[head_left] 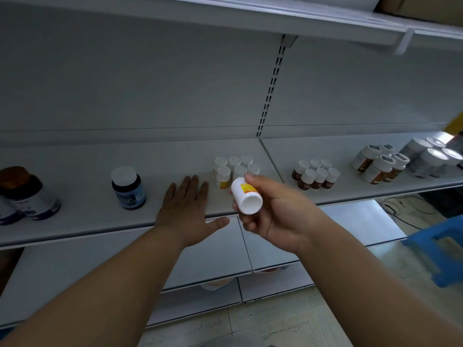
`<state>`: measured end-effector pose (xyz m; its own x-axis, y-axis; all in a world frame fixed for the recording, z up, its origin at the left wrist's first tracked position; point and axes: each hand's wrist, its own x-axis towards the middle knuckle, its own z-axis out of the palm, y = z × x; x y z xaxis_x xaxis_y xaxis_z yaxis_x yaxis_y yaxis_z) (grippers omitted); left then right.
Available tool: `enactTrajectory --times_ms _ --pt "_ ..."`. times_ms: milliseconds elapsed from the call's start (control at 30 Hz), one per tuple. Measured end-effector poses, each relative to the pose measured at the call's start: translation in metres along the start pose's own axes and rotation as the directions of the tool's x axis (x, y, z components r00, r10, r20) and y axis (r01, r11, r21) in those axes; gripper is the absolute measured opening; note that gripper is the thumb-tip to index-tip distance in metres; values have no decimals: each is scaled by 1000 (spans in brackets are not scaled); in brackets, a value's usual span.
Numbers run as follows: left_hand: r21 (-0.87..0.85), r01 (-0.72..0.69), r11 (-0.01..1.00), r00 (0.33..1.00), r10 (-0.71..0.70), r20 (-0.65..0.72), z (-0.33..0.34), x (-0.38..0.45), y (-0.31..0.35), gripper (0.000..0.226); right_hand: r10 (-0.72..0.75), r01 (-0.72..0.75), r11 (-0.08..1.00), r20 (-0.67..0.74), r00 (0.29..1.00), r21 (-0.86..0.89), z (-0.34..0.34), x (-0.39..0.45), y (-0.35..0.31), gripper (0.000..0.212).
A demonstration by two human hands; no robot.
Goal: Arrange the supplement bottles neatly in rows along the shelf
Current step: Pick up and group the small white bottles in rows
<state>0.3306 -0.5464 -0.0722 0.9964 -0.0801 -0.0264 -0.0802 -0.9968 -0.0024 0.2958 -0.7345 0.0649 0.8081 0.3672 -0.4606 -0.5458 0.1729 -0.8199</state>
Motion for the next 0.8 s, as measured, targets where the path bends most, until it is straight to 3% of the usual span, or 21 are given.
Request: enactTrajectory --times_ms 67,100,167,267,367,433,600,700,800 --pt "-14 1 1000 1000 -1 10 -1 0 0 120 -210 185 954 -83 974 -238 -2 12 0 17" --pt "-23 1 1000 1000 -1 20 -2 0 0 121 -344 266 846 -92 934 -462 -4 19 0 16" --pt "-25 0 1000 999 0 36 -2 0 0 121 -565 335 505 -11 825 -796 -8 36 -2 23" --pt "-30 -2 1000 999 3 46 -1 1 0 117 -663 357 72 223 715 -931 -12 62 -4 33" --pt "-38 -7 999 999 9 44 -1 0 -1 117 -633 280 -209 348 691 -937 -15 82 1 31" --pt "-40 -9 999 999 11 39 0 0 -1 118 -629 228 -302 373 682 -926 -18 91 7 31" --pt "-55 -16 998 999 18 36 2 0 -1 115 -647 176 -384 400 649 -907 -23 102 23 29" --pt "-53 -14 999 999 16 41 2 0 -1 116 -684 173 -387 408 604 -905 -30 102 28 37" --pt "-53 -9 999 999 11 32 2 1 -1 118 -739 95 -332 321 592 -939 -40 97 29 39"
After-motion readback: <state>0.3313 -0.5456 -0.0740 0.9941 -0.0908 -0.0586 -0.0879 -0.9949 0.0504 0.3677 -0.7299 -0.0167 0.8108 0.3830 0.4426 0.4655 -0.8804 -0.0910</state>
